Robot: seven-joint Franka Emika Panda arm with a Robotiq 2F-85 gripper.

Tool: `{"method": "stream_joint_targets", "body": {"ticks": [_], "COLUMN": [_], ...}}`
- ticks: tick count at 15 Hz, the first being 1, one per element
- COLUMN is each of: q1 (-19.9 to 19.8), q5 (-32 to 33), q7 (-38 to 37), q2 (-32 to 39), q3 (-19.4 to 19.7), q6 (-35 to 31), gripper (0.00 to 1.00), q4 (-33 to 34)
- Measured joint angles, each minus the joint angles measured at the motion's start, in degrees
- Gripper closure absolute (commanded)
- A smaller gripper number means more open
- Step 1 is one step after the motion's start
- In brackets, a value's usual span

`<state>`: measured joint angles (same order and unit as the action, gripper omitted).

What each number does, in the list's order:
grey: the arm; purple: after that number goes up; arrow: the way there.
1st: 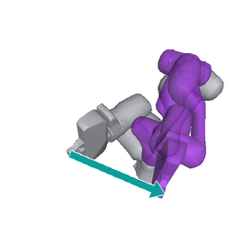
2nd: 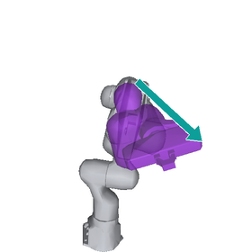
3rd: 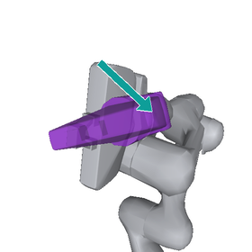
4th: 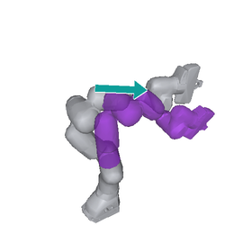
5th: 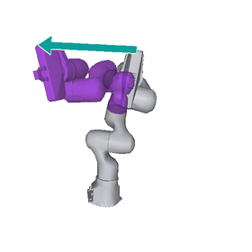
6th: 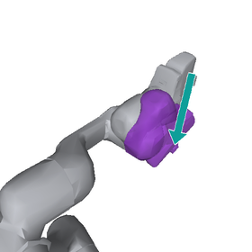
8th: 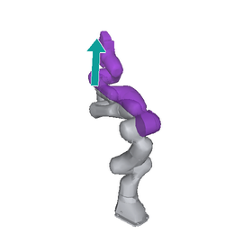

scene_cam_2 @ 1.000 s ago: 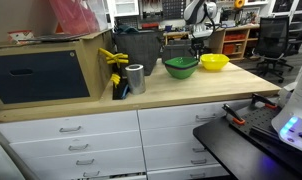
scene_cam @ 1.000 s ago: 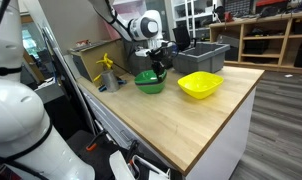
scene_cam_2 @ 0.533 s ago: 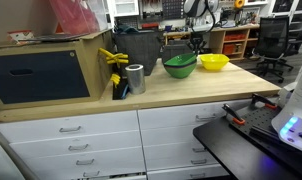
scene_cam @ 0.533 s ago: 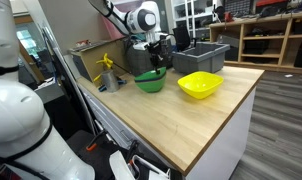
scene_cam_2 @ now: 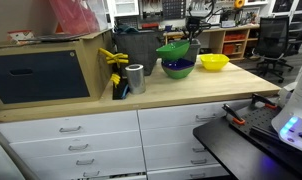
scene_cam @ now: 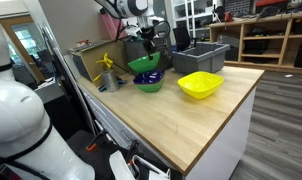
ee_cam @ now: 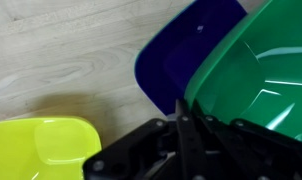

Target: Unstack the bowls

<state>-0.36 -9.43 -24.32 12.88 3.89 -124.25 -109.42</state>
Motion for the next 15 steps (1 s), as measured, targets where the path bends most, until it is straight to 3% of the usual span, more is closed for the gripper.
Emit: {"method": "stream_joint_targets", "body": {"ticks": [15], "q1": [-6.3], "q5": [-0.8], "q7": [1.8], "q2": [-19.1], "q3": [3.6], "q6": [4.3], "gripper": [0.99], "q4": [-8.2]}}
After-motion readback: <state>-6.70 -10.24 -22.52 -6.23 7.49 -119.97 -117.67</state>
